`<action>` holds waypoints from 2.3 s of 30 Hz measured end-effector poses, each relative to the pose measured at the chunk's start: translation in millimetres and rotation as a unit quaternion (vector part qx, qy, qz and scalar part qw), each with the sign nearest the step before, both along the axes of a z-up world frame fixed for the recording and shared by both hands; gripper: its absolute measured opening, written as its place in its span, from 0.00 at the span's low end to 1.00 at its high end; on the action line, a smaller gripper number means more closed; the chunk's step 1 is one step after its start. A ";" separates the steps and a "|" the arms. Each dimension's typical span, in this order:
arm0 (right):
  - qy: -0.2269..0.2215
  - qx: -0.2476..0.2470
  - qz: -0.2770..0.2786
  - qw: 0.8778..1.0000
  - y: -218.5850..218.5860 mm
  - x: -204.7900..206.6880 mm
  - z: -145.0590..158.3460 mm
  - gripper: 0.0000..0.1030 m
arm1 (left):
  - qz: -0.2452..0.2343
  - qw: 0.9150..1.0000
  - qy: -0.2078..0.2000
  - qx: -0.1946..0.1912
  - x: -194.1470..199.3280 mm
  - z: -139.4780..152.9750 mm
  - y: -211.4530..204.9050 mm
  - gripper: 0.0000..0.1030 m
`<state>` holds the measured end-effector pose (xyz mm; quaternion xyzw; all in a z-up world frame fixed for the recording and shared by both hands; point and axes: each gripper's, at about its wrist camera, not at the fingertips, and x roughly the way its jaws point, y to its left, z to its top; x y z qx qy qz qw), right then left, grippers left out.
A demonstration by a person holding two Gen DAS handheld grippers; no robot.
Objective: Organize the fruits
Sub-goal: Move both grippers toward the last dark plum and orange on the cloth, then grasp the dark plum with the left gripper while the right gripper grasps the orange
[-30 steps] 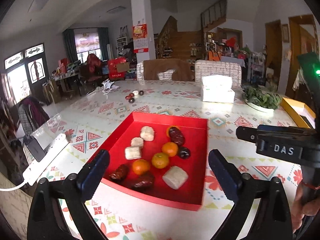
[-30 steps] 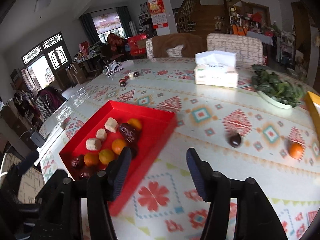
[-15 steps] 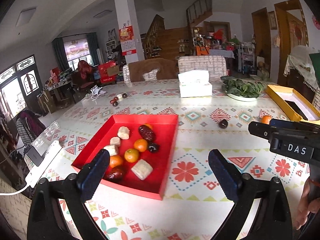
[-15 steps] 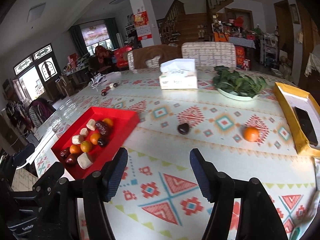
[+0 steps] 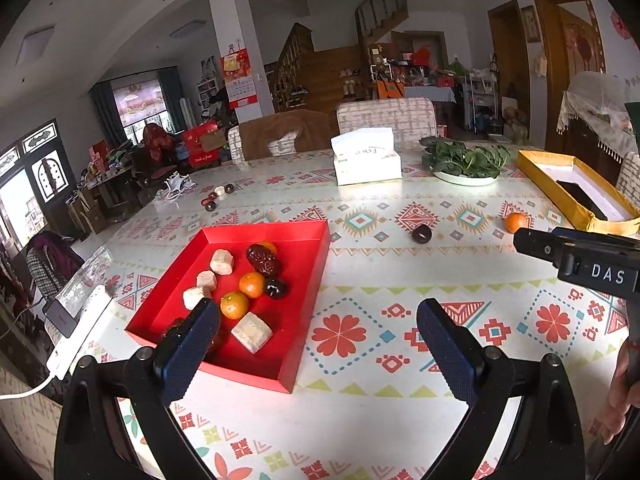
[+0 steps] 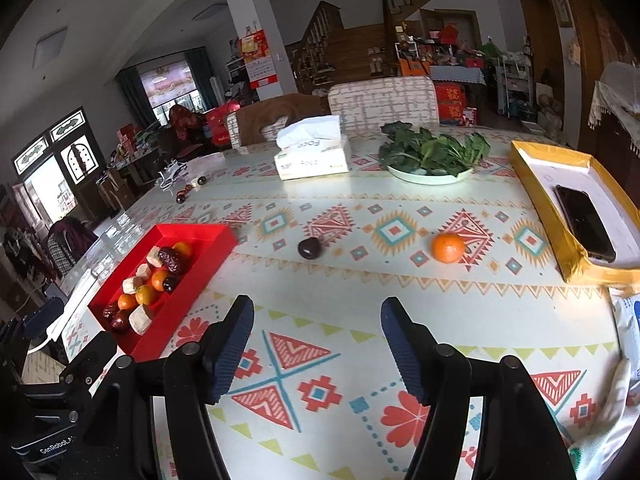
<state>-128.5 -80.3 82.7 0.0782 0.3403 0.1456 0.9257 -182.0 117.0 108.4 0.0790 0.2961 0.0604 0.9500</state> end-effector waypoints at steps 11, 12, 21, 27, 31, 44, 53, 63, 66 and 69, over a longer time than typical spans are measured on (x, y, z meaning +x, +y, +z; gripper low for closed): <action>0.018 0.008 -0.017 1.000 -17.6 8.1 -12.4 0.69 | -0.006 1.000 0.025 0.003 12.4 -17.4 -4.4 0.96; 0.019 0.008 -0.017 1.000 -17.8 8.9 -13.5 0.69 | -0.006 1.000 0.028 0.002 13.7 -19.2 -4.0 0.96; 0.034 0.006 -0.023 0.999 -18.9 19.8 -23.8 0.69 | -0.007 0.999 0.046 -0.010 24.2 -32.4 3.2 0.96; 0.032 0.008 -0.043 0.999 -38.0 29.4 -20.4 0.69 | -0.011 0.998 0.055 -0.037 35.4 -34.2 19.4 0.96; 0.030 0.010 -0.087 0.996 -74.4 39.0 -12.5 0.69 | -0.013 0.997 0.045 -0.063 48.2 -23.7 31.4 0.96; 0.108 0.013 -0.118 0.987 -92.9 123.8 -50.6 0.69 | -0.085 0.981 0.094 -0.148 132.1 -37.0 8.9 0.96; 0.112 -0.017 -0.110 0.987 -82.1 142.9 -66.4 0.66 | -0.106 0.977 0.119 -0.144 191.5 -61.0 -27.7 0.90; 0.107 -0.043 -0.098 0.989 -74.7 146.1 -68.2 0.49 | -0.127 0.967 0.159 -0.155 225.1 -90.5 -48.7 0.49; 0.106 -0.047 -0.095 0.989 -73.4 145.7 -68.4 0.45 | -0.132 0.966 0.157 -0.155 227.7 -91.9 -51.5 0.41; 0.107 -0.047 -0.091 0.989 -71.3 146.5 -68.8 0.40 | -0.144 0.964 0.157 -0.157 227.8 -91.9 -54.0 0.25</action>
